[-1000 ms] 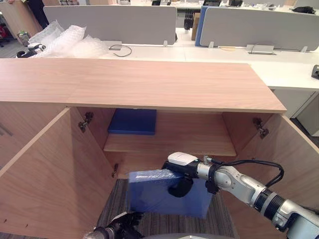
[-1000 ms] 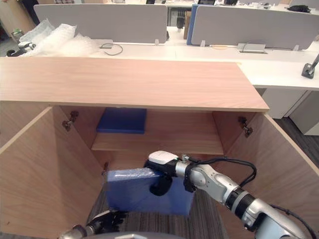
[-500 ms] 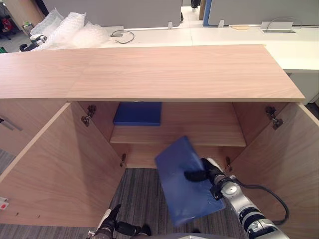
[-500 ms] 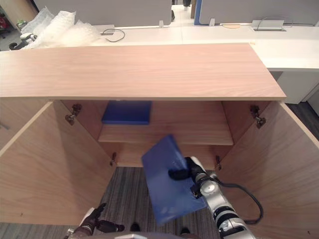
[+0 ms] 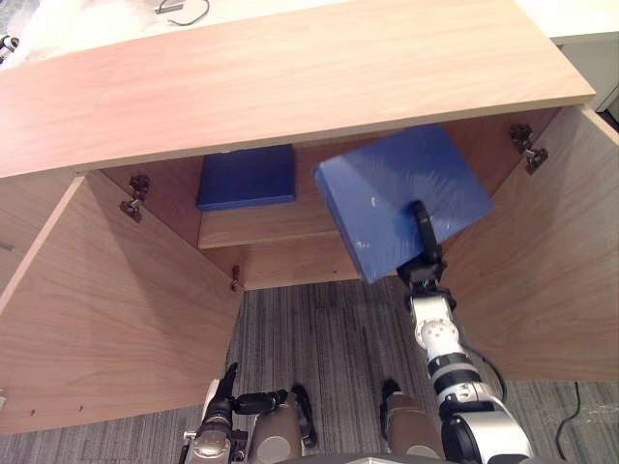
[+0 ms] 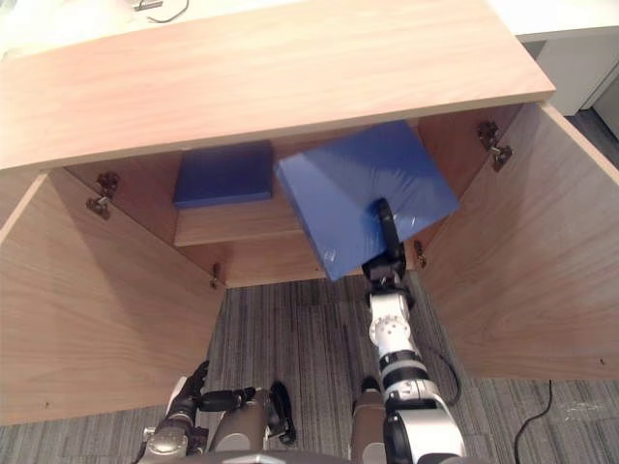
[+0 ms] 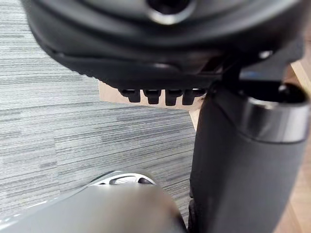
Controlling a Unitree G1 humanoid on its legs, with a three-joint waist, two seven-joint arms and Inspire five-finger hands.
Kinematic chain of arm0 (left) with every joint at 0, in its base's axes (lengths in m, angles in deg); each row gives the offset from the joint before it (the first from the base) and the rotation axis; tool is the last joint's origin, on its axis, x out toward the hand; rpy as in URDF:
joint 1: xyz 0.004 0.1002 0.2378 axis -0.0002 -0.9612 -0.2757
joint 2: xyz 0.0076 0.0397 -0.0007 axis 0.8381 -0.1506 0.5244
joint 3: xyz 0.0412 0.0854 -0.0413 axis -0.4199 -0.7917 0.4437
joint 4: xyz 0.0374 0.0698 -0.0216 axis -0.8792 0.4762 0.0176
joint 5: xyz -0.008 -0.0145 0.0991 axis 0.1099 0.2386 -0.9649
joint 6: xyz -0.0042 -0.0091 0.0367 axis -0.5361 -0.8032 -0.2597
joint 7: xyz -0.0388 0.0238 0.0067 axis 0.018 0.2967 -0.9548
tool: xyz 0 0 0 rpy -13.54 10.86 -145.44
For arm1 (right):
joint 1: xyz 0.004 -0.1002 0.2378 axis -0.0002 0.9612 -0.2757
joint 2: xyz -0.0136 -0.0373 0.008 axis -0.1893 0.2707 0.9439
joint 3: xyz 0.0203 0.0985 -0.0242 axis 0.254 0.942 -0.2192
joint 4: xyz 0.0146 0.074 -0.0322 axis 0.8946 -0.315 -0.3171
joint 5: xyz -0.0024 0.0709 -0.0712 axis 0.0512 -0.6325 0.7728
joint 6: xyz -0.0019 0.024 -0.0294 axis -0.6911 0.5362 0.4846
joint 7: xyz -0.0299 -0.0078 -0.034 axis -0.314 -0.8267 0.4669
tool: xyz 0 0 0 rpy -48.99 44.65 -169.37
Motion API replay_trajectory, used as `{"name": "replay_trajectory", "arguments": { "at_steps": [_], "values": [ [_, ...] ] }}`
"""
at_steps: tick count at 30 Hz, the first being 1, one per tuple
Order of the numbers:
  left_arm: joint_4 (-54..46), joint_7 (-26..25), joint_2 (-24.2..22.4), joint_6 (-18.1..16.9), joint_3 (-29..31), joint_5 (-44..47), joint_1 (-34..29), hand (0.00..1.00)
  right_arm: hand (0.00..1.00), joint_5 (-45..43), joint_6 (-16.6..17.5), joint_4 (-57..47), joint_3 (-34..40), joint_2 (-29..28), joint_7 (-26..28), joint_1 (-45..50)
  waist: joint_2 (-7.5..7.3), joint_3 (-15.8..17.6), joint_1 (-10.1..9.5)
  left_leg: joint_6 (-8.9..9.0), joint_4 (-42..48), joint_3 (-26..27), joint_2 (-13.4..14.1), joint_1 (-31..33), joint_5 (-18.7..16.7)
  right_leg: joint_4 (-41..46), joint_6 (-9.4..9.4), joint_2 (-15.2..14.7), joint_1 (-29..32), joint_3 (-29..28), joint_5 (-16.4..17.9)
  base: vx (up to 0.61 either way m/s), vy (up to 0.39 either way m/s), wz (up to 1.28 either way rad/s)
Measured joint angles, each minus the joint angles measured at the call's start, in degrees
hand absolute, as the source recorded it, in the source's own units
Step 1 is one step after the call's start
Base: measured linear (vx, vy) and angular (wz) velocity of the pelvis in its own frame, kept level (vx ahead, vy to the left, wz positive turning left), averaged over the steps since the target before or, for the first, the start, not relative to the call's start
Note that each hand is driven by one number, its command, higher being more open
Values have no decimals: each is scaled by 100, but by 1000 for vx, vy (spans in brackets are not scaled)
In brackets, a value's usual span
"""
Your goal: Walk over to the cabinet, pick up the folder, carry it to the office cabinet, place the folder inside the office cabinet, then close the office cabinet door
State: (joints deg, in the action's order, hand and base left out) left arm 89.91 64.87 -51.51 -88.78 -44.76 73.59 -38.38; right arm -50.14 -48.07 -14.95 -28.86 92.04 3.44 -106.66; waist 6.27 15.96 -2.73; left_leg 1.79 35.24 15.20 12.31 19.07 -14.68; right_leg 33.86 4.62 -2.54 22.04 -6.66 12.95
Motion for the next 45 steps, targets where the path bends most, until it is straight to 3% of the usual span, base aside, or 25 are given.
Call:
{"name": "replay_trajectory", "arguments": {
  "at_steps": [5, 9, 11, 14, 17, 24, 25, 29, 34, 43, 45],
  "values": [
    [-182, 105, -10, -83, 36, 345, 181, 100, 0, 345, -89, -9, -147, 609, -248, -1082, 40, 385, 0, 75, 1025, -322, 90, 625, -452, 1207, -45, -62, 616, 227, 631, -71, -61, 16],
    [-262, 148, -10, -125, 55, 612, 288, 100, 0, 545, -291, 197, -131, 777, -428, -1989, 42, 556, -40, 132, 1682, -557, 142, 1001, -767, 2011, -92, -124, 955, 401, 1112, 42, -63, 20],
    [-347, 154, -33, -128, 73, 755, 369, 100, 0, 537, -376, 434, -112, 928, -502, -2612, 88, 671, -91, 104, 2065, -663, 147, 1251, -971, 2503, -57, -277, 1197, 651, 1306, 112, -49, 13],
    [-406, 149, -74, -127, 95, 897, 549, 100, 0, 471, -396, 672, -109, 1237, -588, -3140, 200, 830, -187, 114, 2499, -1074, 102, 1609, -1110, 3038, -57, -392, 1496, 956, 1325, 73, -31, 18],
    [-449, 138, -75, -124, 74, 995, 701, 100, 0, 248, -394, 1030, 60, 1555, -796, -3467, 208, 928, -266, 98, 2739, -1263, -25, 1845, -1146, 3503, -57, -588, 1732, 1096, 1337, 38, -46, 32],
    [-632, -99, -76, -122, -25, 1507, 751, 100, 0, -980, 246, 1505, 631, 1893, -1524, -4024, 389, 1038, -396, 100, 3145, -1434, -187, 2374, -1208, 4219, -61, -901, 2251, 1238, 1347, 27, -49, 24],
    [-648, -100, -91, -122, -54, 1584, 764, 100, 100, -1189, 441, 1562, 812, 1970, -1623, -4117, 413, 1058, -429, 100, 3180, -1441, -225, 2431, -1208, 4318, -61, -967, 2315, 1259, 1346, 19, -47, 16],
    [-669, -106, -130, -128, -57, 1662, 779, 100, 100, -1221, 658, 1692, 956, 2255, -1915, -4273, 453, 1075, -456, 100, 3195, -1482, -259, 2530, -1208, 4411, -64, -1034, 2389, 1315, 1348, 16, -54, 14],
    [-669, -113, -130, -127, -48, 1707, 778, 100, 100, -566, 333, 2009, 439, 2524, -2024, -4495, 453, 1075, -449, 100, 3217, -1500, -237, 2540, -1208, 4489, -65, -1060, 2410, 1374, 1348, 11, -62, 2],
    [-655, -162, -130, -110, -58, 1772, 779, 100, 100, 1761, -845, 2750, -1364, 2659, -1759, -4927, 448, 1078, -437, 101, 3138, -1595, -159, 2424, -1208, 4605, -79, -1013, 2364, 1485, 1292, 16, -76, 0],
    [-669, -187, -115, -100, -48, 1773, 773, 100, 100, 2088, -1051, 2893, -1562, 2636, -1627, -4949, 416, 1085, -445, 132, 3207, -1590, -71, 2394, -1230, 5061, -109, -1018, 2821, 1360, 1075, 21, -132, -15]
  ]
}}
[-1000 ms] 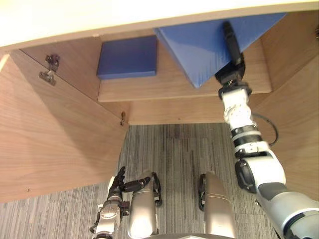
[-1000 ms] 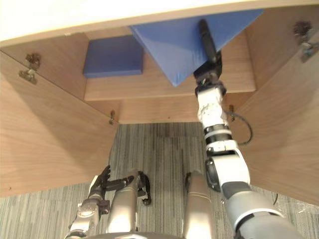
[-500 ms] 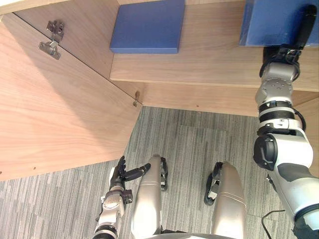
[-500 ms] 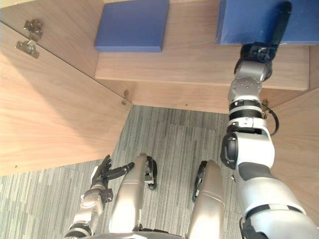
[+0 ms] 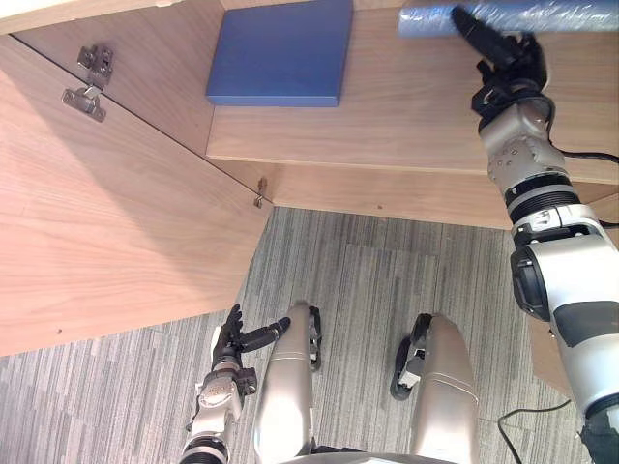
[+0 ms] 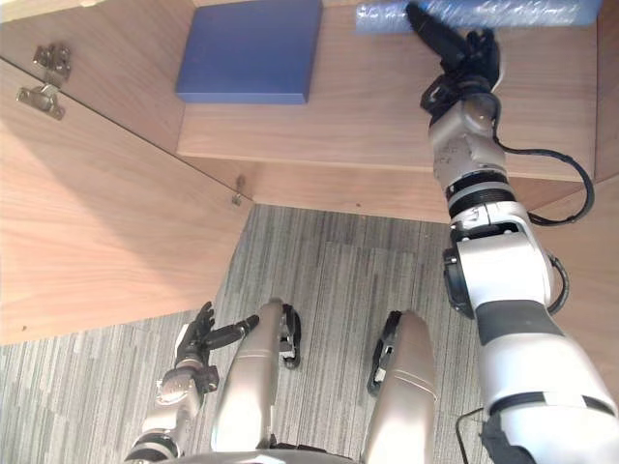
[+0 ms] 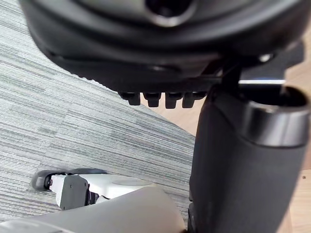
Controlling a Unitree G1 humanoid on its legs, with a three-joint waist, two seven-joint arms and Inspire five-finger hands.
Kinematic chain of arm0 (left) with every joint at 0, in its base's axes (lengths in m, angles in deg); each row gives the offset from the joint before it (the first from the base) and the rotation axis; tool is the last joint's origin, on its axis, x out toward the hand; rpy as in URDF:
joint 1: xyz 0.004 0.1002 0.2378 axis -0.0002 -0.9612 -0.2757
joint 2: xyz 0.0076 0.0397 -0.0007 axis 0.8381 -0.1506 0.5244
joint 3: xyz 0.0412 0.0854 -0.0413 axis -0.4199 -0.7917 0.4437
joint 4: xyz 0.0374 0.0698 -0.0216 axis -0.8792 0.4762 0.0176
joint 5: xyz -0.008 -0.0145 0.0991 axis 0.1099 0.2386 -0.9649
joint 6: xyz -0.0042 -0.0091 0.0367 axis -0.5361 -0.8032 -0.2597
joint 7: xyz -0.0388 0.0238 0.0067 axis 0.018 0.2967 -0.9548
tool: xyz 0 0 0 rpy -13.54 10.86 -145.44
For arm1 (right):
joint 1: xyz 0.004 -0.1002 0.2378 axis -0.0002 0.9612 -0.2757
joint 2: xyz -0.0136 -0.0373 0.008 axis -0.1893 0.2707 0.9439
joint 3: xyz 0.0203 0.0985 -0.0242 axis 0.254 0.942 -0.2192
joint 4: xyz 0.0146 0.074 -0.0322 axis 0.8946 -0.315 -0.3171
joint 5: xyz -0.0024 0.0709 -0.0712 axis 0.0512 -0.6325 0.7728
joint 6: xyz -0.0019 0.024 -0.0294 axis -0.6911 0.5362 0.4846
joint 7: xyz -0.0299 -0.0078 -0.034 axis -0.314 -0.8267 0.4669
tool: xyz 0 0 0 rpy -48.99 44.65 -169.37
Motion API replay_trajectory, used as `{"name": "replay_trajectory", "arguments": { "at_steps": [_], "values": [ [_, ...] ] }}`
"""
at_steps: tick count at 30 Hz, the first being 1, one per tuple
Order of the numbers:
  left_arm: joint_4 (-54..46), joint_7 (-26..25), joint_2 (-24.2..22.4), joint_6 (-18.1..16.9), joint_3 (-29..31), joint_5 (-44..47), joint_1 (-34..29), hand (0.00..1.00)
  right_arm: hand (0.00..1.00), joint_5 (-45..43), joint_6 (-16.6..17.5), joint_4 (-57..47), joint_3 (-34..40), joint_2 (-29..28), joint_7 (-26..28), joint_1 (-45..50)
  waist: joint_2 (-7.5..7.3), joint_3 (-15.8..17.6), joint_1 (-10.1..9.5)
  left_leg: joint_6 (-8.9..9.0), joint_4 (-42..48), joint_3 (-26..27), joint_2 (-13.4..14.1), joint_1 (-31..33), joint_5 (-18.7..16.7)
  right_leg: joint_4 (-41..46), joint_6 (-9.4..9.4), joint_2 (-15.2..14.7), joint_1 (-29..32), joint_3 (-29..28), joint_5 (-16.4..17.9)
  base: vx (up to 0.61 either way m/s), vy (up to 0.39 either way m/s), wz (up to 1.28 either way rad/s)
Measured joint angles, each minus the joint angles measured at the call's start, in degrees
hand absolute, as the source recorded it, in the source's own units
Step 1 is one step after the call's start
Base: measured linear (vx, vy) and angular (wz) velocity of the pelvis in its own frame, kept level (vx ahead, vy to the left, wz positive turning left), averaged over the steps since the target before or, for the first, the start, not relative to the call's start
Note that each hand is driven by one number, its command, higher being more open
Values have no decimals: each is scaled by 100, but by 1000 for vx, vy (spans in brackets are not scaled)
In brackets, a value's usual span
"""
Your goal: Walk over to the cabinet, pick up the folder, carry it to the office cabinet, place the folder inside the office cabinet, then close the office cabinet door
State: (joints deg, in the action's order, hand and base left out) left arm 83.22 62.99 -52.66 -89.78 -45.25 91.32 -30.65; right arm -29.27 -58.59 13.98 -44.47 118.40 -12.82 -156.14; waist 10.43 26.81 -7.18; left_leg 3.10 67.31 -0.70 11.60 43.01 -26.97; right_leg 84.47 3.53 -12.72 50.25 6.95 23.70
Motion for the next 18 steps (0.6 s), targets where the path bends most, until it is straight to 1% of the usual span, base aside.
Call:
{"name": "replay_trajectory", "arguments": {
  "at_steps": [1, 2, 3, 5, 6, 8, 9, 12, 14, 16, 18],
  "values": [
    [-14, -35, -2, -10, 24, 11, 4, 100, 100, 225, -93, 30, -312, -7, 150, -55, -40, 2, -65, 154, 119, -2, 34, 41, -97, -1080, -193, -43, 8, 30, 374, 13, -120, -37],
    [-33, -42, -12, -17, 39, 13, 6, 100, 100, 315, -101, 31, -449, -11, 215, -71, -39, 8, -87, 241, 190, -38, 56, 86, -143, -1170, -487, 0, -68, 154, 578, 31, -112, -48],
    [-60, -42, -8, -25, 38, 13, 13, 100, 100, 582, -124, 41, -619, -41, 383, -94, -1, 32, -65, 287, 225, -221, 76, 129, -156, -1164, -566, 95, -42, 245, 581, 37, -110, -27],
    [-51, -41, 3, -21, 11, 1, 23, 100, 100, 687, -322, 156, -630, 32, 526, -92, -10, 39, 67, 347, 191, -343, 105, 90, -189, -1142, -565, 122, -120, 355, 581, 31, -113, -1],
    [-35, -21, 1, -12, -37, 0, 23, 100, 100, 721, -394, 218, -629, 109, 581, -71, -44, 60, 94, 360, 116, -342, 103, 1, -196, -1151, -562, 122, -182, 363, 583, 6, -78, 11],
    [-19, 34, 4, 0, -61, -8, 22, 100, 100, 985, -485, 229, -625, 219, 687, -26, -54, 67, 115, 392, -1, -313, 93, -79, -213, -1202, -561, 110, -234, 365, 583, -4, -35, 7],
    [-16, 53, 9, 15, -60, -12, 19, 100, 100, 1272, -528, 228, -617, 271, 804, 18, -55, 67, 115, 393, -54, -289, 87, -104, -214, -1246, -560, 104, -255, 366, 583, -17, -7, 5],
    [-17, 106, 37, 30, -60, -15, 18, 100, 100, 1977, -525, 213, -613, 340, 1098, 133, -56, 67, 115, 408, -168, -285, 80, -140, -222, -1357, -536, 106, -307, 397, 571, -31, 5, 5],
    [-17, 203, 76, 49, -60, -47, -4, 100, 100, 2818, -502, 128, -606, 423, 1384, 340, -72, 61, 107, 416, -249, -271, 67, -198, -226, -1445, -443, 103, -353, 393, 521, -40, 23, 1],
    [-19, 280, 121, 51, -58, -74, -7, 100, 100, 3458, -472, -11, -605, 480, 1613, 452, -78, 59, 108, 418, -282, -254, 50, -199, -227, -1487, -394, 90, -352, 381, 493, -16, 13, 0],
    [-26, 382, 151, 54, -43, -138, -13, 100, 100, 4410, -384, -210, -610, 511, 1944, 667, -100, 49, 106, 418, -305, -197, 47, -218, -227, -1549, -313, 83, -351, 337, 442, -23, 34, -5]
  ]
}}
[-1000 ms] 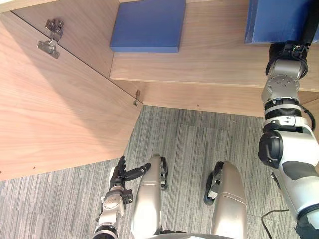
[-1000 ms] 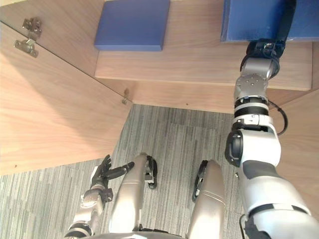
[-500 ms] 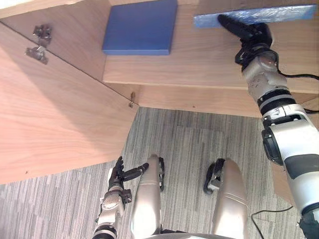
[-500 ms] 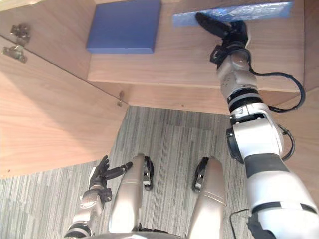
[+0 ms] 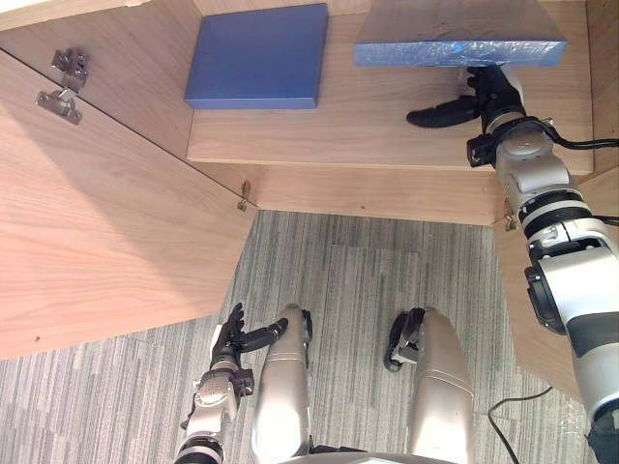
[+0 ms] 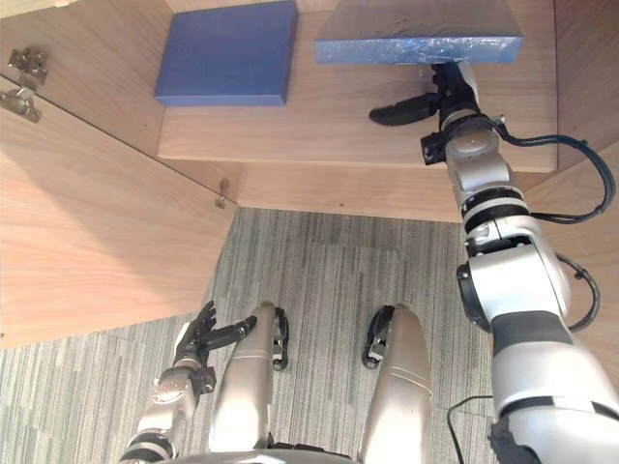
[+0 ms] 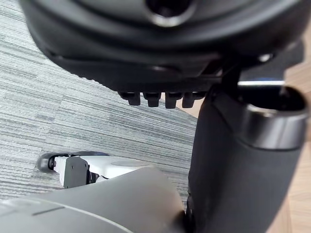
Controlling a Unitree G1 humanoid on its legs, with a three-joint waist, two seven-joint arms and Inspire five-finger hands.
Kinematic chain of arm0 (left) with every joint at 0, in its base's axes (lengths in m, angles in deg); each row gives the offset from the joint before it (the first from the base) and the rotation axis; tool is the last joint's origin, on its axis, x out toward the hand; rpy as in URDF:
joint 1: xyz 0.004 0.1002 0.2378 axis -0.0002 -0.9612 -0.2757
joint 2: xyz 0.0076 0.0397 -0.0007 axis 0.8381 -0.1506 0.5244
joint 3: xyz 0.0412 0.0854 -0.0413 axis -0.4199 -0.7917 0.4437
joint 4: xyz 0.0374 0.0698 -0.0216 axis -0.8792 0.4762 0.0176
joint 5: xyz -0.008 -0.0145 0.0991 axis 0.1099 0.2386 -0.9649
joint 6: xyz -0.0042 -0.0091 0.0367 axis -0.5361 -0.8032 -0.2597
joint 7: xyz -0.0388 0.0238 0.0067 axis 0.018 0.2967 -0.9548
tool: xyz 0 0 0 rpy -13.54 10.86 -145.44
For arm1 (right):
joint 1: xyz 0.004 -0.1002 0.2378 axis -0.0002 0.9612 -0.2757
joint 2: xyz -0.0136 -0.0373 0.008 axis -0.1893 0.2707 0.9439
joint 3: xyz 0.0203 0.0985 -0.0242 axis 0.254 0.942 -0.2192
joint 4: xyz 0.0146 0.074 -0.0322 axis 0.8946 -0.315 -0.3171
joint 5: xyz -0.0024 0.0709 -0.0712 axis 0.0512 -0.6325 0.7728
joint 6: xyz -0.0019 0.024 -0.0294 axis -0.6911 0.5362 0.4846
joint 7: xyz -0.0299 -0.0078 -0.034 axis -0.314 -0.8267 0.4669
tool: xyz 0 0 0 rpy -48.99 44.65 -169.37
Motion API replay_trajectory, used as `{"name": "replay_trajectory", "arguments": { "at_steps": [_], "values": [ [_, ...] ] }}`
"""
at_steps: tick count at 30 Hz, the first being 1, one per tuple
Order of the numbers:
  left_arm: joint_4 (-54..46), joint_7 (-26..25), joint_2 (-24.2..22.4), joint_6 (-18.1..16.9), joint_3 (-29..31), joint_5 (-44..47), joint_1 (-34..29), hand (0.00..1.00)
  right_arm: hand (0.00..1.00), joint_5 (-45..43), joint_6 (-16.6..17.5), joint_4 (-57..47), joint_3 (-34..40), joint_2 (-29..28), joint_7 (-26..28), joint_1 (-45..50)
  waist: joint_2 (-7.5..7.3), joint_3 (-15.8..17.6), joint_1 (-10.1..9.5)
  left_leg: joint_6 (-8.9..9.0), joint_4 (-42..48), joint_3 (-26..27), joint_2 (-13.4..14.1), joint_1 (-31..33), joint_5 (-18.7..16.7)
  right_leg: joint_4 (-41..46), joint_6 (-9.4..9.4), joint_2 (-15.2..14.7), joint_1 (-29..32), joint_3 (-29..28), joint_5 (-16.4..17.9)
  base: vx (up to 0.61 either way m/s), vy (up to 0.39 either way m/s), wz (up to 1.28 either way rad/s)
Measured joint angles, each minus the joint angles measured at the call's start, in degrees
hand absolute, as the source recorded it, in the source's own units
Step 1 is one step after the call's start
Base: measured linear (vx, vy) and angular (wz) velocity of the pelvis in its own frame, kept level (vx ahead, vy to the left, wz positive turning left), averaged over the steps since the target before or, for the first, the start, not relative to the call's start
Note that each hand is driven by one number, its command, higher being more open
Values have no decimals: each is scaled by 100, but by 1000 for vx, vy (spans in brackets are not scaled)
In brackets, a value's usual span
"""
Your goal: Walk over to the cabinet, pick up the folder, carry it to the office cabinet, place the folder inside the office cabinet, then close the office cabinet door
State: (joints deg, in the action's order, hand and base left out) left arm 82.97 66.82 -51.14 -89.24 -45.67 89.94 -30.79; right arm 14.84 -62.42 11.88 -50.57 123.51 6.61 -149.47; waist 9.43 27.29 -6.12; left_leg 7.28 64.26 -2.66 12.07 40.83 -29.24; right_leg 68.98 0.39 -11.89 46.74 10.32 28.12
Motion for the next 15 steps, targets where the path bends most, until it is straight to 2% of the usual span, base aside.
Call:
{"name": "replay_trajectory", "arguments": {
  "at_steps": [2, 5, 7, 10, 12, 13, 15],
  "values": [
    [-21, 95, 28, 1, 7, -34, -19, 100, 100, 678, 89, -168, -53, -3, 206, 188, -29, -13, -1, -1, 4, 35, -9, -9, 0, -12, 19, -13, 1, -30, -15, -4, 14, -2],
    [-40, 199, 61, 2, 30, -37, -59, 100, 100, 1890, 163, -601, -520, 12, 248, 576, -115, -42, 6, -3, 2, 90, -16, -28, -2, -43, 58, -10, 9, -83, -45, 13, 12, -7],
    [-71, 225, 83, 9, 40, -37, -101, 100, 100, 2401, 172, -1147, -856, 118, 263, 1025, -243, -78, 9, -4, -28, 154, 19, -74, -2, -83, 69, 36, 10, -126, -68, 23, -3, -15],
    [-70, 208, 88, 62, 86, -38, -126, 100, 100, 2770, 205, -2027, -1008, 151, 336, 1645, -381, -79, 44, -3, -122, 243, 117, -202, -2, -205, 46, 171, -27, -195, -135, 36, -10, -26],
    [-68, 198, 93, 71, 88, -38, -146, 100, 100, 2816, 255, -2387, -1104, 160, 374, 1882, -406, -73, 78, -3, -144, 276, 185, -269, -3, -256, 40, 236, -76, -204, -155, 28, -15, -24],
    [-66, 200, 146, 105, 90, -38, -149, 100, 100, 2953, 271, -2739, -1154, 145, 446, 2117, -504, -66, 112, 3, -221, 362, 204, -378, -6, -269, 41, 264, -97, -254, -155, 40, -39, -21],
    [-61, 198, 202, 135, 98, -38, -163, 100, 100, 3023, 326, -3079, -1176, 137, 524, 2367, -563, -70, 158, 16, -266, 382, 250, -425, -13, -305, 41, 329, -113, -271, -165, 36, -48, -18]
  ]
}}
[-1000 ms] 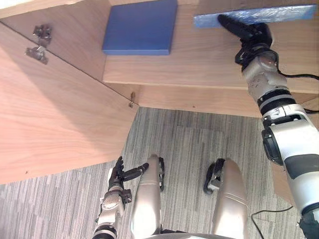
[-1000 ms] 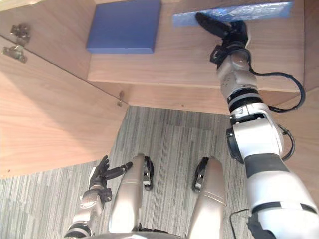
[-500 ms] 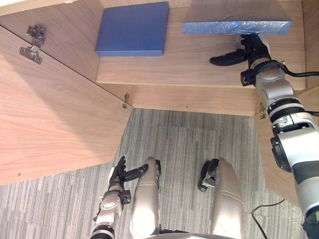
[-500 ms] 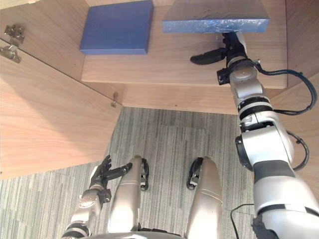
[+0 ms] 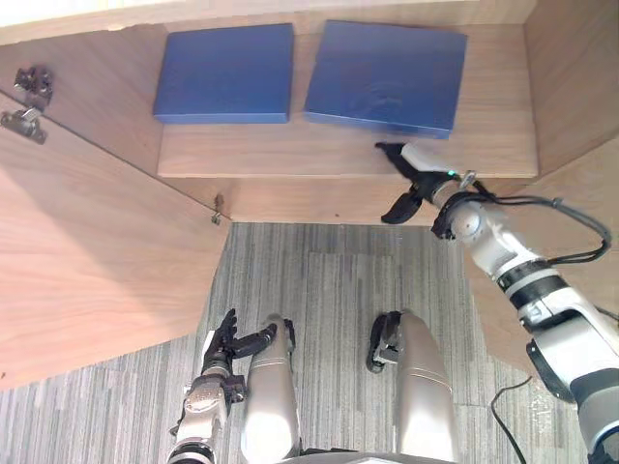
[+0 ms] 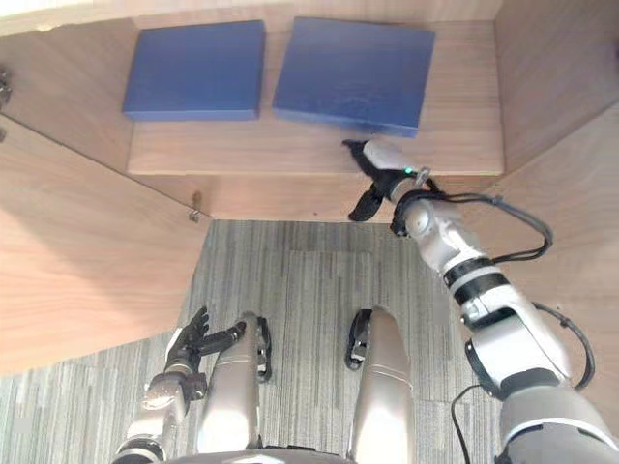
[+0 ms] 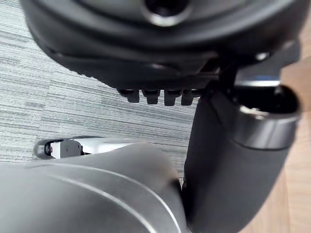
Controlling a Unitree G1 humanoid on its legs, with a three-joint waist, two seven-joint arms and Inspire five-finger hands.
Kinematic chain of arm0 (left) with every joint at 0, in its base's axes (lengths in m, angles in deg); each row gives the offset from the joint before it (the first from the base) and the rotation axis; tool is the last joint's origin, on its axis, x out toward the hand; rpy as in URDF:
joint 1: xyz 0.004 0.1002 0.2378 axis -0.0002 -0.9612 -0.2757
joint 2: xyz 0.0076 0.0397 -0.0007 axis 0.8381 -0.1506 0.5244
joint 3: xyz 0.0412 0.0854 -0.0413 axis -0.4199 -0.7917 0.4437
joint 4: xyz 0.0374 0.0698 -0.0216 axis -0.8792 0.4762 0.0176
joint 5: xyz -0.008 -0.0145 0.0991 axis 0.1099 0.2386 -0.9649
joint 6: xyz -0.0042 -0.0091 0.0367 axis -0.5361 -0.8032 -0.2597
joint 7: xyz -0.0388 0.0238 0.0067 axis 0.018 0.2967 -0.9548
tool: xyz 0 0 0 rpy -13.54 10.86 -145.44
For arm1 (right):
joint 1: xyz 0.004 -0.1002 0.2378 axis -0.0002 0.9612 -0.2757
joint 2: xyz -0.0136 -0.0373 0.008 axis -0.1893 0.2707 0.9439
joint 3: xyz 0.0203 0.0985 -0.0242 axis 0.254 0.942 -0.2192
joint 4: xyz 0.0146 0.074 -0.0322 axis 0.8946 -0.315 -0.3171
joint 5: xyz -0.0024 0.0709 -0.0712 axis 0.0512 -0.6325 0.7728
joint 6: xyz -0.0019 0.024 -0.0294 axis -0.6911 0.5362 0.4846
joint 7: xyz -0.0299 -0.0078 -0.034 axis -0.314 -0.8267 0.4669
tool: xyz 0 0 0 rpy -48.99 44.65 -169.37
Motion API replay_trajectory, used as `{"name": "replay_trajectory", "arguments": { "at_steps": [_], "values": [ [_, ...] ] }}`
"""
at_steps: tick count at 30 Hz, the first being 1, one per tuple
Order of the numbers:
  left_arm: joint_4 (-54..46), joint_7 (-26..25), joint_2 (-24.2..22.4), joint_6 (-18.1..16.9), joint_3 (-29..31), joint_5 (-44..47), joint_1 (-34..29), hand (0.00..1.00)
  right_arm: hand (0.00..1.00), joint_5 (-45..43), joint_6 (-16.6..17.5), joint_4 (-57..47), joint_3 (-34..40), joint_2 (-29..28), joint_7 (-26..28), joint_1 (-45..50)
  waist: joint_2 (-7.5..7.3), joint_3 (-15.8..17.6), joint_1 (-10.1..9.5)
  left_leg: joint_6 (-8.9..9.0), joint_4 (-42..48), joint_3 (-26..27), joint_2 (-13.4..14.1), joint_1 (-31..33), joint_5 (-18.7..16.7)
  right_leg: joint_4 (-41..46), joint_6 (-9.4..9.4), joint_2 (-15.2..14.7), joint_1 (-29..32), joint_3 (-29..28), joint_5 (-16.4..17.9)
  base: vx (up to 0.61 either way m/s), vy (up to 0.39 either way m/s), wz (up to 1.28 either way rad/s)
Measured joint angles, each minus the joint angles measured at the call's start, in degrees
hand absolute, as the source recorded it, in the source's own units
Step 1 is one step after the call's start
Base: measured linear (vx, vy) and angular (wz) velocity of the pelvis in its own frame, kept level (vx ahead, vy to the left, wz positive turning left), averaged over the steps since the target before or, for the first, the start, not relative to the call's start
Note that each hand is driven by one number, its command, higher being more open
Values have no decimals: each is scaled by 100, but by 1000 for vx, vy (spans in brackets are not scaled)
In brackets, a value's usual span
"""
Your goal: Walk over to the cabinet, pick up the folder, carry it to the office cabinet, place the folder inside the office cabinet, then close the office cabinet door
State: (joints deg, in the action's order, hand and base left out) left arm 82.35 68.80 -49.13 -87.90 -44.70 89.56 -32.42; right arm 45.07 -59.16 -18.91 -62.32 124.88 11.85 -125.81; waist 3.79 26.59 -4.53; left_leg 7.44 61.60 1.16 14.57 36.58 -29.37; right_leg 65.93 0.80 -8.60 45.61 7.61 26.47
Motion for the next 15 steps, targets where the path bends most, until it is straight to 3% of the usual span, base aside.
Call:
{"name": "replay_trajectory", "arguments": {
  "at_steps": [8, 15],
  "values": [
    [93, 37, 55, 8, 165, 10, -20, 100, 100, -2, 197, 136, 5, 15, 345, -45, -167, -49, 7, 49, -148, 97, 93, -101, -45, -210, -32, 81, -66, 4, -135, 16, -4, -7],
    [127, 13, 52, -25, 207, 12, -13, 100, 100, -120, 227, 700, 306, -283, 85, -293, -189, -61, -6, -46, -108, 256, 46, -122, -92, -362, 41, 57, -62, -119, -312, -12, 53, -8]
  ]
}}
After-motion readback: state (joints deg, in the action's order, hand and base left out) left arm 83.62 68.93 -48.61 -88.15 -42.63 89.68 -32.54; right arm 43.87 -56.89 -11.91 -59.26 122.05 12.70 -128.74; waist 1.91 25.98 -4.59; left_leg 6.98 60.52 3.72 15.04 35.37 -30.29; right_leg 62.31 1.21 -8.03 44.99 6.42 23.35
